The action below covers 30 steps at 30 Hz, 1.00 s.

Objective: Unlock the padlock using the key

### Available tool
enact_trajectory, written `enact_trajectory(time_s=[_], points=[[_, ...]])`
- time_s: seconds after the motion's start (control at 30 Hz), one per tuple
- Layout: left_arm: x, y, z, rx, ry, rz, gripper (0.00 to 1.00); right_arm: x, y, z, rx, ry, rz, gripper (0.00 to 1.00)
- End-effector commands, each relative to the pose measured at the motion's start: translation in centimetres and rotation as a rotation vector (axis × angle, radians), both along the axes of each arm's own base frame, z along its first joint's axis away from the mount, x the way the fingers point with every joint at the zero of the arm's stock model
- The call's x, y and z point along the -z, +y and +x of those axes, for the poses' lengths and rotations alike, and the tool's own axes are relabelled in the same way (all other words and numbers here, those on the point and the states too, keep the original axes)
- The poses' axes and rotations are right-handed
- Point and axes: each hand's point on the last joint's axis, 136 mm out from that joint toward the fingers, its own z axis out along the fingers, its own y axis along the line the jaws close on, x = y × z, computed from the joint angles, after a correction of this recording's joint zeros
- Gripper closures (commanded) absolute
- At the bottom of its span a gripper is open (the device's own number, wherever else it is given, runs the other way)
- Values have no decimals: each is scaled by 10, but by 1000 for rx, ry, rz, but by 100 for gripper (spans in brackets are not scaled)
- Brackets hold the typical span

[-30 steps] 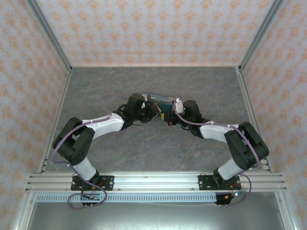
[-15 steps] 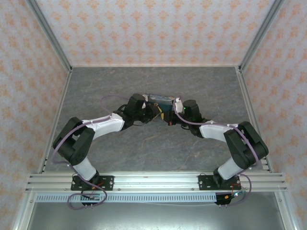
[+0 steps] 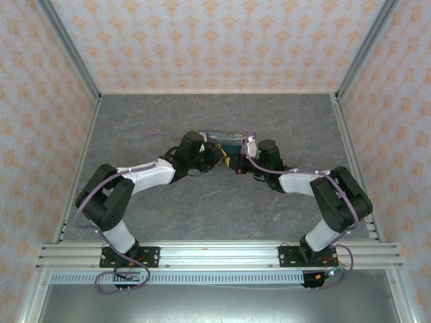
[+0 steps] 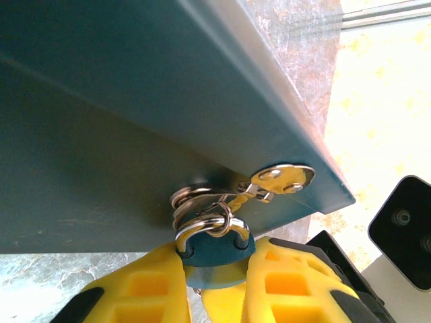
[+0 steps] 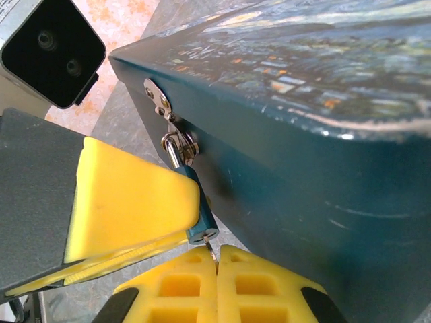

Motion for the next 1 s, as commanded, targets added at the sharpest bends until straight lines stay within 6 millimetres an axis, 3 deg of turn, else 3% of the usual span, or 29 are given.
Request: enact_trajectory(time_s=[0.0,0.23,0.4,0.73,0.97], points=[[19,-28,-28,123,70,-42,89,-62,21,10,-43,-222,135,100],[44,-27,-30,116,103,-29,89,-19,16,-3,-15,-147,80,100],[61,-26,-32,111,126,-22,88,0,11,-11,10,-112,68,100],[72,-15,-31,70,119,6,66,34,6,-17,63,-14,54,100],[58,4,-25,9,74,-32,45,34,4,-19,87,16,70,100]])
